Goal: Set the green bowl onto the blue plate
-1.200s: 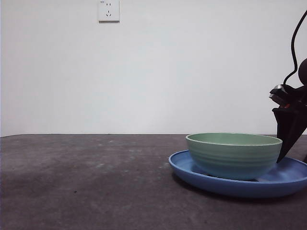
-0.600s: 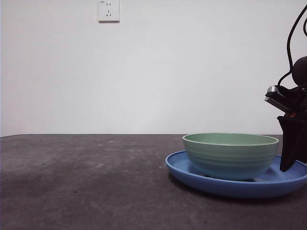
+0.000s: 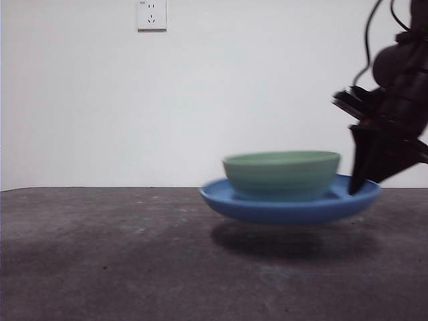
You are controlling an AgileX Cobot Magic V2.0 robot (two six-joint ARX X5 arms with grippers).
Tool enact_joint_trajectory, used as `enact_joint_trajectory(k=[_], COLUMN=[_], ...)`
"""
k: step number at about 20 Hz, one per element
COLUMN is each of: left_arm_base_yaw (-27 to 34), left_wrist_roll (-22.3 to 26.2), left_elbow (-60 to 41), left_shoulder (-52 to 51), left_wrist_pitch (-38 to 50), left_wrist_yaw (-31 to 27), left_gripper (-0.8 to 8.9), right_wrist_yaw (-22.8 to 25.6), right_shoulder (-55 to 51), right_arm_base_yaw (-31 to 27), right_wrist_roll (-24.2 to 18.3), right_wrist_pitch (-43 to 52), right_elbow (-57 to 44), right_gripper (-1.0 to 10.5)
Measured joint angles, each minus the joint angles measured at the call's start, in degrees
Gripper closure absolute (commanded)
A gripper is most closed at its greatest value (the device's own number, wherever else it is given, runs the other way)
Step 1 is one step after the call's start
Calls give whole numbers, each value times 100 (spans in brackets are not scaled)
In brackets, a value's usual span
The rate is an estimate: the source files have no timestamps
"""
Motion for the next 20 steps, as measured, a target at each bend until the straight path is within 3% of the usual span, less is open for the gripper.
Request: enact_joint_trajectory(k=[10,20], left_arm_base_yaw=[0,0], left_wrist_roll=[0,0], left_elbow=[0,0], left_shoulder=[0,0], left_wrist_pitch=[-2,-4], left_wrist_yaw=[0,0], left_gripper=[214,214], right_wrist_yaw=[-46,-17], right_shoulder=[433,1005], right_arm_base_yaw=[1458,1718], right_wrist_roll=[1207,1314], right_wrist_pitch=[1010,1165], right_elbow=[52,52], right_gripper=[939,925])
